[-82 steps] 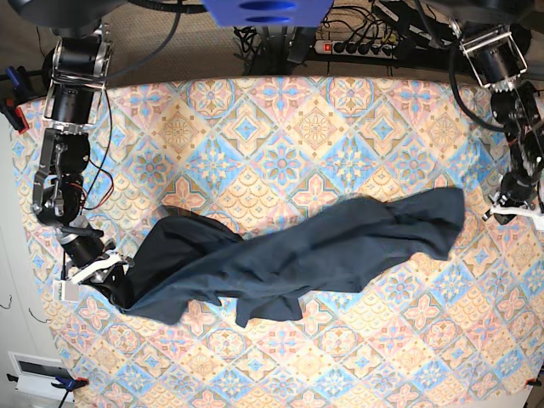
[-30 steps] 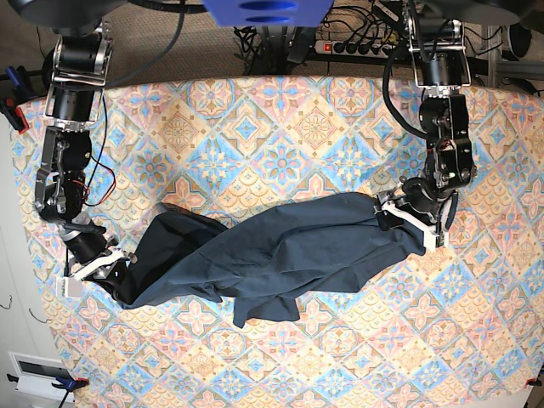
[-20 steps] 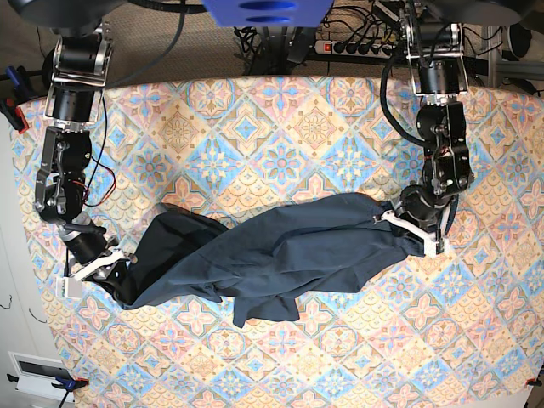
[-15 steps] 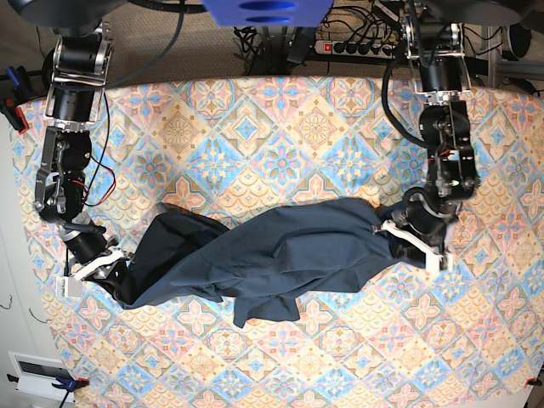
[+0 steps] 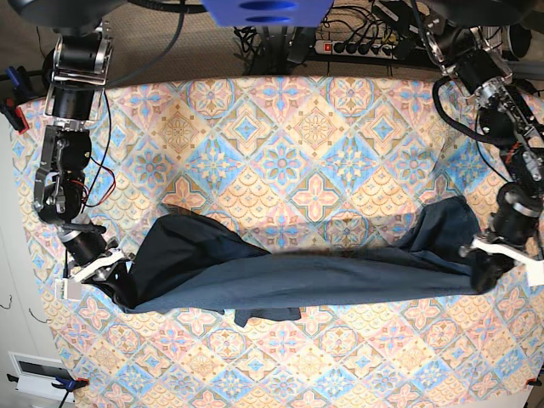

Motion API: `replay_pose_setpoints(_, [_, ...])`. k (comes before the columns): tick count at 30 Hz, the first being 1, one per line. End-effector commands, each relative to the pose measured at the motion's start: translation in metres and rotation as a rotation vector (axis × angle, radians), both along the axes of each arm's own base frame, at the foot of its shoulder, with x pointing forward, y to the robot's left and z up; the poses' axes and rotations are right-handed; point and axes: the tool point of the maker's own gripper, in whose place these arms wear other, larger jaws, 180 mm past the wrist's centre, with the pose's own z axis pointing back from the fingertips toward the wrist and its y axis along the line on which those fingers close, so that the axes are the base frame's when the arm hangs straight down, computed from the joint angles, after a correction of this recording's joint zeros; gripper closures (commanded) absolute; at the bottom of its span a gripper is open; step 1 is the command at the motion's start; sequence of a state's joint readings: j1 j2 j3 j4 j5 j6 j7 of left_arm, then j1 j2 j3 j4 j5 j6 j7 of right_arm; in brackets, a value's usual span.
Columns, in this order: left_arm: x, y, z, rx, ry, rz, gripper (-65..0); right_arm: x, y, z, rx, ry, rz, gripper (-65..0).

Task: Layout the t-shirt on the table in an organized manner, then fold the t-shirt properly
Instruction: 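Stretch the shirt between both grippers, pulling them apart, then lay the stretched shirt down and release with the left gripper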

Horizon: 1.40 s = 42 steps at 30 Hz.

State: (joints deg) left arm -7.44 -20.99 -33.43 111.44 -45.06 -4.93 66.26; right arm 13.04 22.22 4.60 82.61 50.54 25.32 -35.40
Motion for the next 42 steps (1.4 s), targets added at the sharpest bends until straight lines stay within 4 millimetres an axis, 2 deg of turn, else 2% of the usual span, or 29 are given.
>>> replay_pose_setpoints(1, [0.0, 0.009, 0.02, 0.029, -0.055, 0.014, 0.0, 0.002, -0.005, 0.023, 0.003, -0.068, -0.003, -0.7])
replay_pose_setpoints(5, [-0.006, 0.032, 0.027, 0.034, -0.068, 0.071, 0.0, -0.008, -0.006, 0.009, -0.001, -0.038, -0.006, -0.7])
replay_pose_setpoints(7, [-0.009, 0.041, 0.03, 0.027, -0.079, 0.096, 0.0, -0.009, -0.005, 0.012, -0.003, -0.048, -0.002, -0.7])
replay_pose_setpoints(10, [-0.012, 0.039, 0.031, -0.001, -0.08, 0.07, 0.0, -0.011, 0.0, 0.023, -0.012, -0.077, 0.011, -0.7])
replay_pose_setpoints(13, [-0.022, 0.029, 0.012, -0.024, 0.009, 0.008, 0.0, -0.014, 0.007, 0.036, -0.023, -0.113, 0.028, -0.7])
replay_pose_setpoints(18, [-0.056, 0.027, -0.047, -0.033, 0.195, -0.004, 0.0, -0.03, 0.011, 0.022, -0.034, -0.085, 0.04, -0.7])
replay_pose_setpoints(20, [-0.073, 0.03, -0.081, -0.059, 0.299, 0.003, 0.0, -0.036, 0.009, 0.019, -0.037, -0.079, 0.035, -0.7])
replay_pose_setpoints(23, [-0.093, 0.031, -0.136, -0.101, 0.472, -0.003, -6.3, -0.04, 0.009, 0.016, -0.038, -0.072, 0.035, -0.7])
replay_pose_setpoints(26, [-0.11, 0.038, -0.185, -0.168, 0.621, 0.014, -9.1, -0.041, 0.01, 0.013, -0.041, -0.064, 0.037, -0.7])
replay_pose_setpoints(28, [-0.114, 0.049, -0.2, -0.204, 0.634, 0.063, -9.1, -0.041, 0.01, 0.013, -0.04, -0.063, 0.036, -0.7])
replay_pose_setpoints(31, [-0.121, 0.058, -0.212, -0.215, 0.633, 0.107, -9.3, -0.039, 0.01, 0.015, -0.042, -0.068, 0.037, -0.7])
replay_pose_setpoints(37, [-0.135, 0.054, -0.218, -0.209, 0.666, 0.098, -9.1, -0.037, -0.002, -0.01, -0.02, -0.001, 0.005, -0.7])
replay_pose_setpoints(39, [-0.142, 0.042, -0.219, -0.184, 0.684, 0.058, -9.1, -0.036, -0.004, -0.013, -0.018, 0.009, -0.001, -0.7])
replay_pose_setpoints(42, [-0.148, 0.005, -0.215, -0.127, 0.7, -0.062, -9.1, -0.033, -0.004, -0.009, -0.019, -0.003, -0.001, -0.7])
